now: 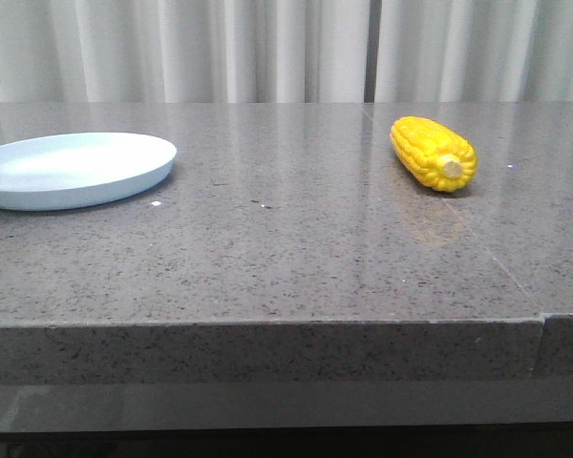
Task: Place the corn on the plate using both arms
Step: 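Lower the left gripper to the light blue plate rim and grasp it, then lift the plate with the left gripper and move it toward the corn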
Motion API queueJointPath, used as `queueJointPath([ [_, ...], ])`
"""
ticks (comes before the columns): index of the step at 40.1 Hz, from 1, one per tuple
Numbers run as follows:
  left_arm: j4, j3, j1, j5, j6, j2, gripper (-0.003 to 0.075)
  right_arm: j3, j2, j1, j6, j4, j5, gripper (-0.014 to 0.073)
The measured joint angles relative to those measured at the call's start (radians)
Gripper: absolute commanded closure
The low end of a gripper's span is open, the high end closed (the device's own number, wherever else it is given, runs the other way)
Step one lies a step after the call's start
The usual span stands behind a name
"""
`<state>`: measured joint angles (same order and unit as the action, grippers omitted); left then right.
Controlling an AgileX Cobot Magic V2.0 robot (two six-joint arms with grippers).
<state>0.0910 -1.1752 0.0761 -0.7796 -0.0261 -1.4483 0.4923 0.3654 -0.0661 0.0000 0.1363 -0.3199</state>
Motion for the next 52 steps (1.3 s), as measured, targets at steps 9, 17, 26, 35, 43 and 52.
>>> queueJointPath([
  [9,0.0,-0.046,-0.019,-0.006,0.004,-0.157,0.0061,0.0,0.0,0.0,0.0,0.0,0.0,-0.0027],
  [17,0.002,-0.05,-0.019,-0.006,0.004,-0.223,0.0095,0.0,0.0,0.0,0.0,0.0,0.0,-0.0027],
  [26,0.004,-0.051,-0.022,0.006,0.004,-0.232,0.0345,0.0,0.0,0.0,0.0,0.0,0.0,-0.0027],
  [35,0.015,-0.051,-0.021,0.01,0.004,-0.232,0.0591,0.0,0.0,0.0,0.0,0.0,0.0,-0.0027],
  [43,0.021,-0.053,-0.021,0.017,0.008,-0.232,0.0739,0.0,0.0,0.0,0.0,0.0,0.0,-0.0027],
  [52,0.049,-0.071,-0.021,0.022,0.013,-0.232,0.0741,0.0,0.0,0.0,0.0,0.0,0.0,-0.0027],
])
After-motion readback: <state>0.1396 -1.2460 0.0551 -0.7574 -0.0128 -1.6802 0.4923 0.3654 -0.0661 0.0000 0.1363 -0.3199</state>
